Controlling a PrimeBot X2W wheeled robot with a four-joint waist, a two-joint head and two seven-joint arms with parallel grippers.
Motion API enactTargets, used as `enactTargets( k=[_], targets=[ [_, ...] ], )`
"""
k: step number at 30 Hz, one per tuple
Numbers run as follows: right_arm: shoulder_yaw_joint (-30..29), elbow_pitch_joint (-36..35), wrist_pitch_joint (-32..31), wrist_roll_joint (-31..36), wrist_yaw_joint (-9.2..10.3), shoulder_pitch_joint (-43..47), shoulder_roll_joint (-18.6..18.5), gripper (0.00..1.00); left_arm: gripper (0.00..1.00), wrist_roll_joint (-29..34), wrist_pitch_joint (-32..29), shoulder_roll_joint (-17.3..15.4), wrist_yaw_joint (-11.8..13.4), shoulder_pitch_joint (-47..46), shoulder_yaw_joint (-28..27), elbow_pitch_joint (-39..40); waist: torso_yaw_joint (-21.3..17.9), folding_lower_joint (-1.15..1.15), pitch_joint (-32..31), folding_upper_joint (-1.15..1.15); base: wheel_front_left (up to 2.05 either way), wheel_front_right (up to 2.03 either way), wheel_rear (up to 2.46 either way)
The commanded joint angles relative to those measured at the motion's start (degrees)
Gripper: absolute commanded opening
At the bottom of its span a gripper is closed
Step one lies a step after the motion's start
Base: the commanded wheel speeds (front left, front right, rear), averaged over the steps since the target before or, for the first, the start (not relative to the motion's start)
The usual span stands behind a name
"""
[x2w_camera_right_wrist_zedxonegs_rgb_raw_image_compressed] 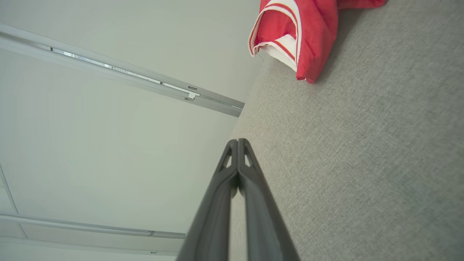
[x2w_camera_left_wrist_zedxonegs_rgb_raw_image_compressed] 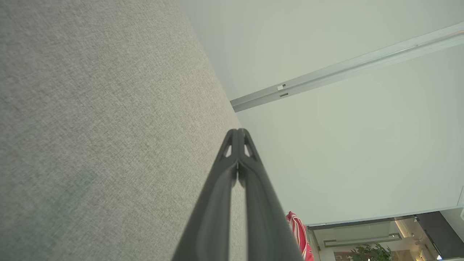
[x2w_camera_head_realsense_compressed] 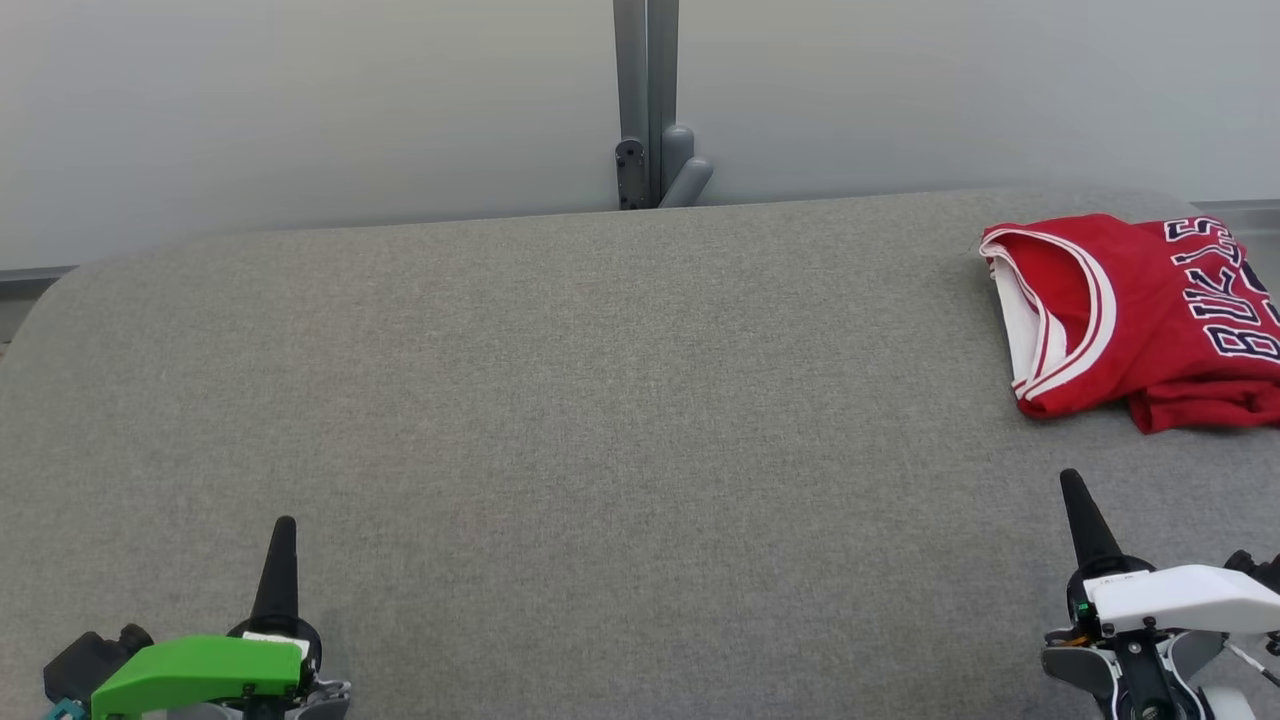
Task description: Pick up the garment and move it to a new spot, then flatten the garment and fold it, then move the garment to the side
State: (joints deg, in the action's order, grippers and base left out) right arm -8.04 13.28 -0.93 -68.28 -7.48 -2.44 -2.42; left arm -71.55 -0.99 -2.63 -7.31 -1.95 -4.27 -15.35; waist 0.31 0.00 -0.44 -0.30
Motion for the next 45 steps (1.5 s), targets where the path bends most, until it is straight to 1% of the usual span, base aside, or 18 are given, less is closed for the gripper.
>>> enactTargets(
  k=[1, 24, 45],
  targets=[
    [0.2, -0.2, -0.4, -1.8, -0.03, -1.0, -0.4, 0.00, 0.00, -1.5, -0.3, -0.3, -0.2, -1.7, -0.5, 0.5, 0.0, 0.00, 0.0, 0.18, 0.00, 0.00, 0.00],
    [1.0, 0.5, -3.4, -14.5, -0.03, -2.9, -0.5, 0.00, 0.00, -12.5, -3.5, -0.3, -0.3, -3.7, -1.6, 0.9, -0.2, 0.00, 0.3, 0.24, 0.00, 0.00, 0.00],
    [1.6, 1.0, -5.5, -23.3, -0.02, -4.1, -0.6, 0.00, 0.00, -20.3, -5.5, -0.4, -0.3, -4.9, -2.4, 1.1, -0.3, 0.00, 0.6, 0.29, 0.00, 0.00, 0.00]
  ],
)
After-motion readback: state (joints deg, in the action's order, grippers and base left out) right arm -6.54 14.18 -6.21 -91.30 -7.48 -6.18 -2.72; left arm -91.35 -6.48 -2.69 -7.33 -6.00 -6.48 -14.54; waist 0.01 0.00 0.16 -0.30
